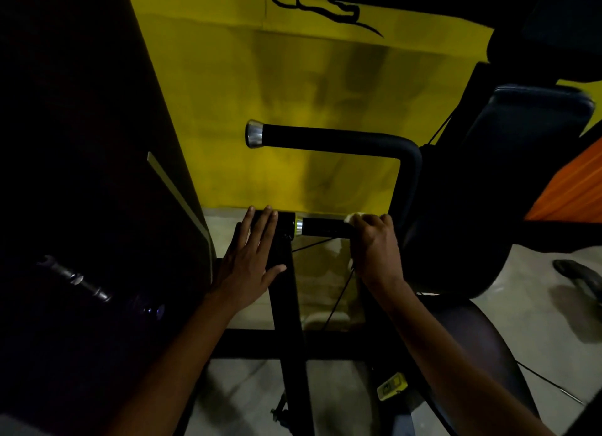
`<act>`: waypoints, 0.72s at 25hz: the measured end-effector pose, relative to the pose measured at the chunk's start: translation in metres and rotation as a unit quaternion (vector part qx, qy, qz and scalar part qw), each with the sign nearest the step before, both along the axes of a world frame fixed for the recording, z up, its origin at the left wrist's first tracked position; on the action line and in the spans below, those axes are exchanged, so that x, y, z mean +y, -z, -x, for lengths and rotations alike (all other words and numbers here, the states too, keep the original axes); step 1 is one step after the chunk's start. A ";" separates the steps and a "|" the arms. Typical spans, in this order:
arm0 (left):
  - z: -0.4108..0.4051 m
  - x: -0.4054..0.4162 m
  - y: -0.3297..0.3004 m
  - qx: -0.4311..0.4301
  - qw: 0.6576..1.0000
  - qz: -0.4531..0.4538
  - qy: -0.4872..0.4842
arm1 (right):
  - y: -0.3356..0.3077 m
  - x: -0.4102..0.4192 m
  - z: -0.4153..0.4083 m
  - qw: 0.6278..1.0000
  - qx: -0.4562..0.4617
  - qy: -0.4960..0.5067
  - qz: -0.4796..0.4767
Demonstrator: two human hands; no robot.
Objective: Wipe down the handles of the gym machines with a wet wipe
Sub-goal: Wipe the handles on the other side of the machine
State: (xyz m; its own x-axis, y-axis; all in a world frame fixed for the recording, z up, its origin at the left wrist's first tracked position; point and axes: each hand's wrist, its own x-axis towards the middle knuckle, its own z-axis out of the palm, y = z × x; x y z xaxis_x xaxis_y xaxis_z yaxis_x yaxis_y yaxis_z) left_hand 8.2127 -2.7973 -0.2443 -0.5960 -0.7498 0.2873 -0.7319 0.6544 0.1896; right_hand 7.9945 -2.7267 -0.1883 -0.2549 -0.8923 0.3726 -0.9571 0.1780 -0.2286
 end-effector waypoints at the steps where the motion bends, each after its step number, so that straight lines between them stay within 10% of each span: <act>1: 0.000 0.000 0.000 0.003 1.000 0.001 0.002 | 0.000 -0.006 -0.007 1.000 -0.004 -0.010 -0.001; 18: -0.002 -0.001 -0.001 0.015 1.000 -0.011 0.015 | 0.004 -0.012 -0.048 0.983 0.108 -0.146 -0.035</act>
